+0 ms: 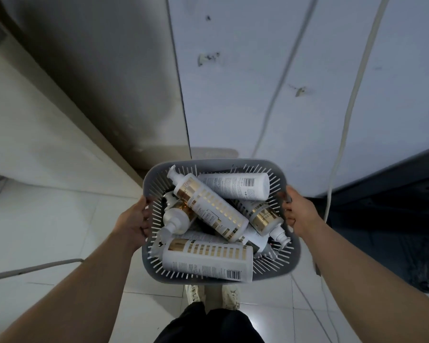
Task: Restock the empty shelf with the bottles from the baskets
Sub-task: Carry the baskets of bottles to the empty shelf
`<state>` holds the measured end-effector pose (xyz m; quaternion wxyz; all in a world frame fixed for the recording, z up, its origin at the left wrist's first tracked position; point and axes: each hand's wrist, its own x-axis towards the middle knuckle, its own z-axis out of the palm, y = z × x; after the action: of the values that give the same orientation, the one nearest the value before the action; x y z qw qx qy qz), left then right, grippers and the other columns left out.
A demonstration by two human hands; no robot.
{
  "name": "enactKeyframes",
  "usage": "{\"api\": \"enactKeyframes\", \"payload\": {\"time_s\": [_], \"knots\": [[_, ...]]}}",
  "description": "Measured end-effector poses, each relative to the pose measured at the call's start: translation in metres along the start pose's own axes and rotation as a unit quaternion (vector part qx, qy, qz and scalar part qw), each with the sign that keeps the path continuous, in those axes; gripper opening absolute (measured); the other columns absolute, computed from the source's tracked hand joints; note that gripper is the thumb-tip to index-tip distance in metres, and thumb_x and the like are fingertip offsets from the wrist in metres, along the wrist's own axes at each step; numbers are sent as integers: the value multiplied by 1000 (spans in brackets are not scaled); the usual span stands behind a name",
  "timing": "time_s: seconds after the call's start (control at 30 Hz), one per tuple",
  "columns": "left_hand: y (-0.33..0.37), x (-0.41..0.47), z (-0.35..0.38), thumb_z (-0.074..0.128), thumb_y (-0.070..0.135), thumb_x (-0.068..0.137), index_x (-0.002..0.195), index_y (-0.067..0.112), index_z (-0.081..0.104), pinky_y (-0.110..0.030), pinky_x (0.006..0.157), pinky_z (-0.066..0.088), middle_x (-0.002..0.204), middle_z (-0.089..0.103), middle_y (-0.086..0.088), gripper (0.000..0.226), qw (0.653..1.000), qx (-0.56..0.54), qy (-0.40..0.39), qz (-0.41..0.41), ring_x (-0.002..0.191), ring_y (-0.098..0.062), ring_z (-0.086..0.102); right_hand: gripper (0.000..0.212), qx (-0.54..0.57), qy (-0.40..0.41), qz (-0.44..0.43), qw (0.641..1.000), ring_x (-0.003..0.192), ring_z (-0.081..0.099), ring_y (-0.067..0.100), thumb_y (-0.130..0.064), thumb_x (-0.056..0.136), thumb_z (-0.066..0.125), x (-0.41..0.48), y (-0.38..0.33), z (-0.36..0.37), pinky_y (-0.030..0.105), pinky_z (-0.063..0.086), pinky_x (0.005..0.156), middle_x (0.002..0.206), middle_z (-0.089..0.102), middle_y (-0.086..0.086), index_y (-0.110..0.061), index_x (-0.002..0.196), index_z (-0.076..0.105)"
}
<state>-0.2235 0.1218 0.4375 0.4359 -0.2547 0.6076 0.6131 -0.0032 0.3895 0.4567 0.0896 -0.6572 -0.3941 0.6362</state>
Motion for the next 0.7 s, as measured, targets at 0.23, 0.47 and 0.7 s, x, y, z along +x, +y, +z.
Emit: {"api": "enactKeyframes", "payload": {"time_s": [0.23, 0.47, 0.7], "knots": [[-7, -39, -47, 40, 40, 101, 74, 24, 53, -11, 32, 15, 38, 29, 12, 35, 998, -52, 27, 23, 27, -4, 20, 36, -93, -50, -25, 994, 44, 26, 9, -45, 95, 53, -26, -8, 31, 16, 23, 27, 67, 47, 2, -12, 82, 60], [-59, -84, -99, 35, 42, 102, 77, 25, 53, -7, 32, 18, 36, 30, 12, 36, 983, -140, 109, 50, 25, -4, 21, 34, -161, -136, -50, 976, 27, 22, 5, -48, 92, 57, -42, -3, 66, 14, 19, 28, 54, 37, -2, -16, 81, 59], [-155, -140, -150, 38, 44, 100, 74, 23, 53, -7, 32, 22, 39, 30, 10, 37, 941, -279, 181, 65, 26, -5, 23, 35, -278, -259, -75, 922, 25, 41, 6, -43, 95, 52, -94, 17, 98, 13, 31, 30, 40, 52, -3, -15, 75, 58]]}}
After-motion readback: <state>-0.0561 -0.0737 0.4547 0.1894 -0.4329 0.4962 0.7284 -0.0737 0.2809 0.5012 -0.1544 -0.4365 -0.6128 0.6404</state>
